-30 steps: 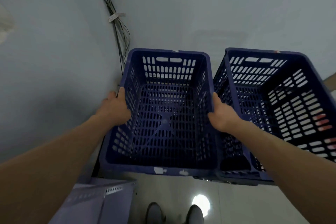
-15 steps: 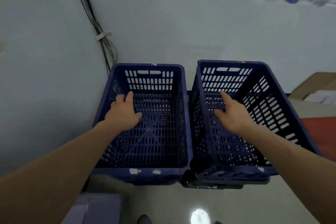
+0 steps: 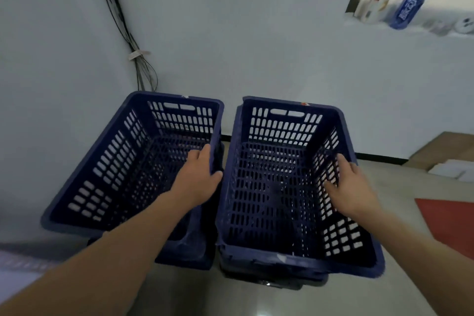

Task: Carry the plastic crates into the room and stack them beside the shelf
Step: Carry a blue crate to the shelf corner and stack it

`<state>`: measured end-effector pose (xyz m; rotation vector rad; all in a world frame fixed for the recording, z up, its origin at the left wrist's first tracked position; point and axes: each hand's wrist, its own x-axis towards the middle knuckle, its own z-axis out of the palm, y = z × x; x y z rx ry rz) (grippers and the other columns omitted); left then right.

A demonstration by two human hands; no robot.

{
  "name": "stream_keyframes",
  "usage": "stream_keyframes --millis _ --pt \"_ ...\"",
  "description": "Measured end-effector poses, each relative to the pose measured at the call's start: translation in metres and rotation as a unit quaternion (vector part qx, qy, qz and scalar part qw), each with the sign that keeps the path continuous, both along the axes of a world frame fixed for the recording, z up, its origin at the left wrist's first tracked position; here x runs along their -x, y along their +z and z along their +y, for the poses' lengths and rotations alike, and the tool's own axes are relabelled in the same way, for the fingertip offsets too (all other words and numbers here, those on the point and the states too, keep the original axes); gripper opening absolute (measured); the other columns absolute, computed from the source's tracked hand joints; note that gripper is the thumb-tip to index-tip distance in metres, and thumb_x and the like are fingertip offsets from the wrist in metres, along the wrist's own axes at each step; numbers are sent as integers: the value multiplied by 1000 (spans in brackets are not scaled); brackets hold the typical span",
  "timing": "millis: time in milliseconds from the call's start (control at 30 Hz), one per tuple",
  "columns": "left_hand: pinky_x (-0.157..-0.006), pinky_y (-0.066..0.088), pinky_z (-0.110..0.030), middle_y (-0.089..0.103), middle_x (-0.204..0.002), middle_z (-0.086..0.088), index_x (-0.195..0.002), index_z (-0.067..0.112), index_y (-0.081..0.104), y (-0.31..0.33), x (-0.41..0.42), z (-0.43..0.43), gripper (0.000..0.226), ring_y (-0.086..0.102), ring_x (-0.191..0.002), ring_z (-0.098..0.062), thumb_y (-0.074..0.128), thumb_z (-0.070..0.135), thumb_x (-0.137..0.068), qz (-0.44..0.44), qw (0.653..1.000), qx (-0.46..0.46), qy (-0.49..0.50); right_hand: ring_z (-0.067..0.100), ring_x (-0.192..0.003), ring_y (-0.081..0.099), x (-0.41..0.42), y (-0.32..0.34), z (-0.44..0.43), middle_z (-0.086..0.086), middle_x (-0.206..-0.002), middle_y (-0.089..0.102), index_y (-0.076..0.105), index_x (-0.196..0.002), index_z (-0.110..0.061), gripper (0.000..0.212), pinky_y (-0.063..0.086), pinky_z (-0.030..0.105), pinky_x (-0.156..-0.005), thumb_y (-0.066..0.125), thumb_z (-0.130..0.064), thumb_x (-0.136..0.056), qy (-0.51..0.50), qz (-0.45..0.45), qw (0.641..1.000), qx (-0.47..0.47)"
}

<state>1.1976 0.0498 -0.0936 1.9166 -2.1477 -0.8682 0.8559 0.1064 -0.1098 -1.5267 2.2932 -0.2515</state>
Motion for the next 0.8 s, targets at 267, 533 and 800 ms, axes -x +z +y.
stream_keyframes --millis 267,533,800 --pt "-58 44 -32 64 -102 -17 -156 14 -25 -54 54 0 90 52 -64 -18 49 20 -105 -28 991 -129 9 36 -85 49 43 -49 10 28 -124 50 3 -165 -20 82 43 42 -76 52 -10 -99 -56 -16 998 -29" --pt "-55 38 -25 64 -84 -8 -156 6 -21 -64 58 11 89 37 -55 -9 49 16 -103 -81 993 -82 41 31 -69 52 52 -51 10 14 -87 54 -3 -167 -17 91 37 37 -62 53 -6 -96 -25 30 999 -34" --pt "-55 42 -30 62 -111 -12 -157 15 -21 -70 57 16 92 57 -77 -21 50 19 -100 -50 993 -64 87 35 -71 60 45 -57 20 14 -89 64 12 -164 -29 87 51 42 -68 54 -5 -92 -63 -30 997 22"
